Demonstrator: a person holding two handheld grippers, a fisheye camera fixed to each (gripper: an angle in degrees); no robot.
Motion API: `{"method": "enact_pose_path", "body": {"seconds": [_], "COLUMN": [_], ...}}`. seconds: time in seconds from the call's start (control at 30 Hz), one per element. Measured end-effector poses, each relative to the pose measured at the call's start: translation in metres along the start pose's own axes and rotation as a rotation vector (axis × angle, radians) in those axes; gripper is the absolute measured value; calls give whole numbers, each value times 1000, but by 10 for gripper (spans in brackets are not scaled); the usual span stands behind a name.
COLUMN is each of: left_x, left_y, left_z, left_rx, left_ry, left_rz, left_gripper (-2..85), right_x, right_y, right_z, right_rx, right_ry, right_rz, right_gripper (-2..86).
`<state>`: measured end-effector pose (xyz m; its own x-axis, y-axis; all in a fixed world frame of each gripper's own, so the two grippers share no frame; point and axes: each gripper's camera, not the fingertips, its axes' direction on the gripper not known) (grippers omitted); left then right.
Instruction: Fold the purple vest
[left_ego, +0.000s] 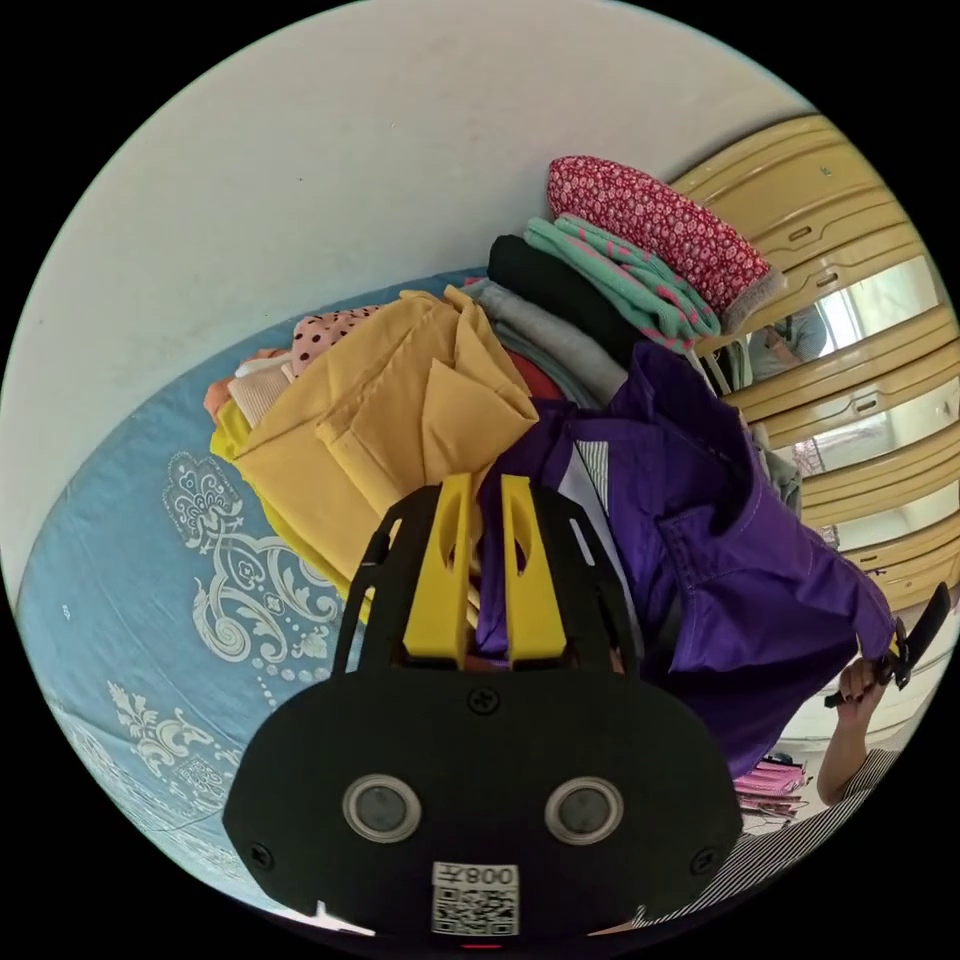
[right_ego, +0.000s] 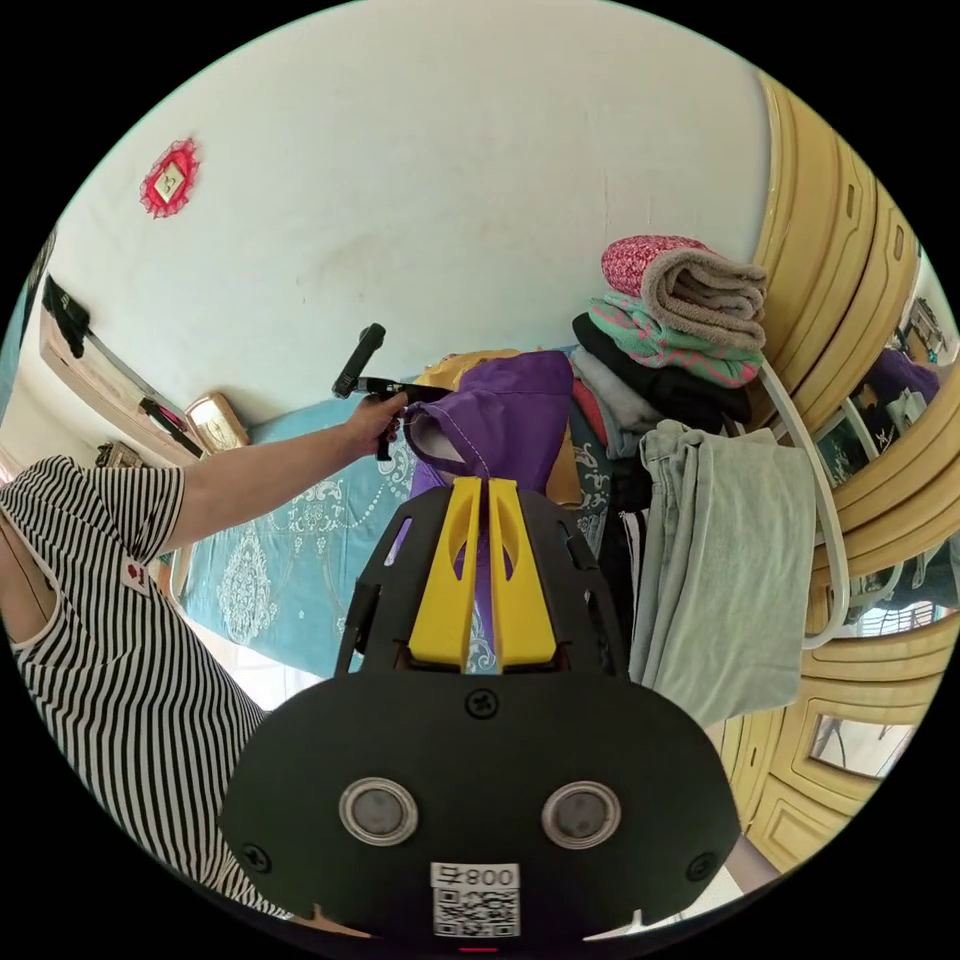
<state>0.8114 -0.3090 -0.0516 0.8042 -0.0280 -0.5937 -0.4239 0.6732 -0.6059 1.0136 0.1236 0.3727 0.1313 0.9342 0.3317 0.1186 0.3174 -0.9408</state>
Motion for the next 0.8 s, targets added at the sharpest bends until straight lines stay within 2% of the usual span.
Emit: {"method": "enact_pose_path", "body": {"seconds": [0.2,0.27,0.37,0.47,0.8], "left_x": [10,16,24,28,38], "left_y": [49,66,85,103,227], "left_z": [-16,-15,0,5,-63], "left_rx": [114,96,1,-32,122], "left_ry": [47,45,-49,-61,27], "left_rz": [-41,-17,-2,-6,-85], "left_gripper": [87,88,73,30,7], "right_x": [15,16,16,18,29], "right_y": [17,20,22,25,48], "right_z": [2,3,7,10,-4], "right_rx": [18,24,32,41,90], "right_ry": [-39,-47,-68,-79,-142], "right_rz": [41,34,12,-8,-74], "right_gripper": [6,6,7,7,8]}}
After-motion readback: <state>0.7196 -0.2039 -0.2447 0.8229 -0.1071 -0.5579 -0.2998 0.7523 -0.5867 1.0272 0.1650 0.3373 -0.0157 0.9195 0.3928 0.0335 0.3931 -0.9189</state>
